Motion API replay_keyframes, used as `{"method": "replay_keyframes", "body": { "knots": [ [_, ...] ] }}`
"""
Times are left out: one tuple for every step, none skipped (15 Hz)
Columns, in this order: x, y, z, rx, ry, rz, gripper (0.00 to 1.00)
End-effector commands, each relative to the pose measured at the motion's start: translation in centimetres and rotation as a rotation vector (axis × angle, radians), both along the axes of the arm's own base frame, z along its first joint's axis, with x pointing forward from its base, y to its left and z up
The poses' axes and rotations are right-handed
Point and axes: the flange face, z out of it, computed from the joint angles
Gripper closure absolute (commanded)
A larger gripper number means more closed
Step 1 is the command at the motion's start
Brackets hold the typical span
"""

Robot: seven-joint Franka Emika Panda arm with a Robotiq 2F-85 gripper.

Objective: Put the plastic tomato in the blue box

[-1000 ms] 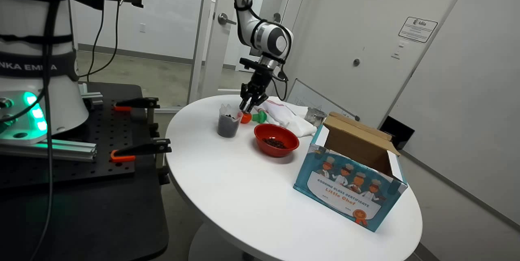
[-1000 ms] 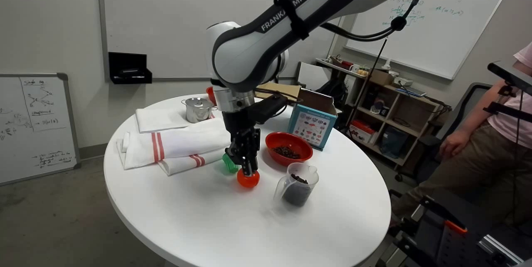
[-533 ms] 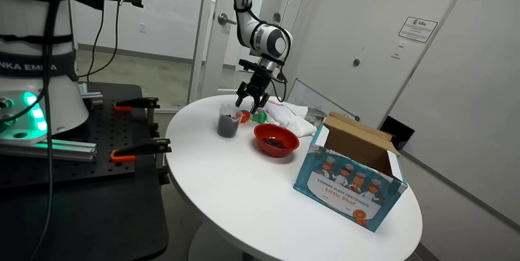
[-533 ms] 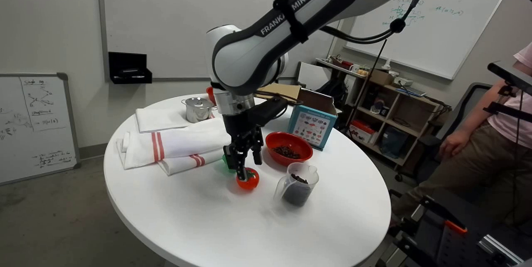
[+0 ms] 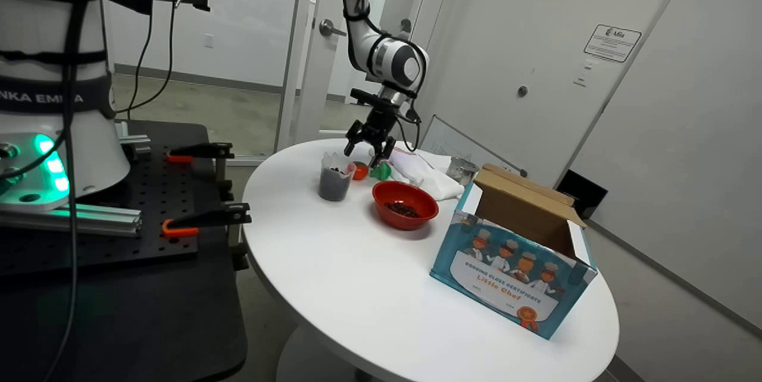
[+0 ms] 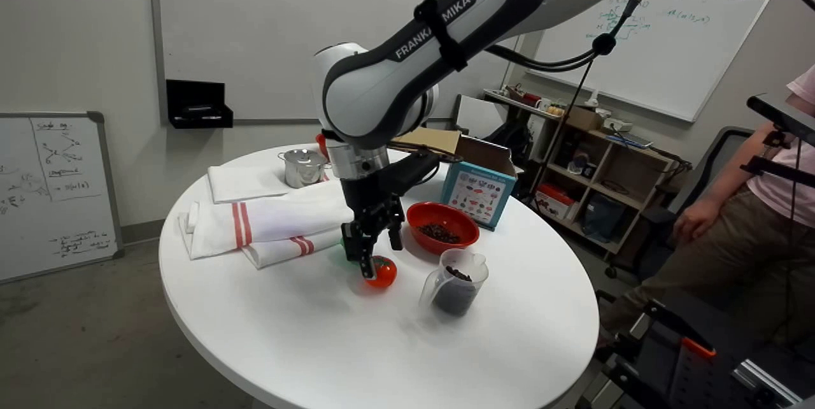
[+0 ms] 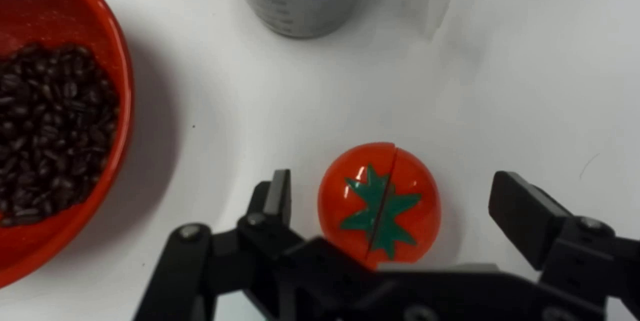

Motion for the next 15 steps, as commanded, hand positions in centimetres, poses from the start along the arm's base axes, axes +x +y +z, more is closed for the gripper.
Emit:
{"method": "replay_keyframes", "body": {
  "knots": [
    [1.2, -0.2, -1.0, -0.030, 0.032, 0.005, 0.00],
    [1.4, -0.2, -1.2, -0.033, 0.038, 0.004, 0.00],
    [1.6, -0.3, -1.4, -0.039, 0.044, 0.003, 0.00],
    [1.7, -0.3, -1.6, -0.043, 0.052, 0.002, 0.00],
    [1.9, -0.3, -1.8, -0.047, 0.058, 0.001, 0.00],
    [2.0, -0.3, -1.9, -0.050, 0.064, 0.001, 0.00],
    [2.2, -0.3, -2.1, -0.051, 0.072, 0.000, 0.00],
    [2.4, -0.3, -2.3, -0.050, 0.081, 0.001, 0.00],
    [2.6, -0.4, -2.4, -0.053, 0.087, -0.003, 0.00],
    [2.7, -0.4, -2.6, -0.053, 0.095, -0.005, 0.00],
    [2.8, -0.4, -2.7, -0.053, 0.102, -0.005, 0.00],
    [2.9, -0.4, -2.9, -0.056, 0.108, -0.006, 0.00],
    [3.0, -0.4, -3.0, -0.058, 0.113, -0.009, 0.00],
    [3.2, -0.4, -3.1, -0.058, 0.117, -0.010, 0.00],
    [3.4, -0.3, -3.1, -0.060, 0.120, -0.010, 0.25]
  ]
}}
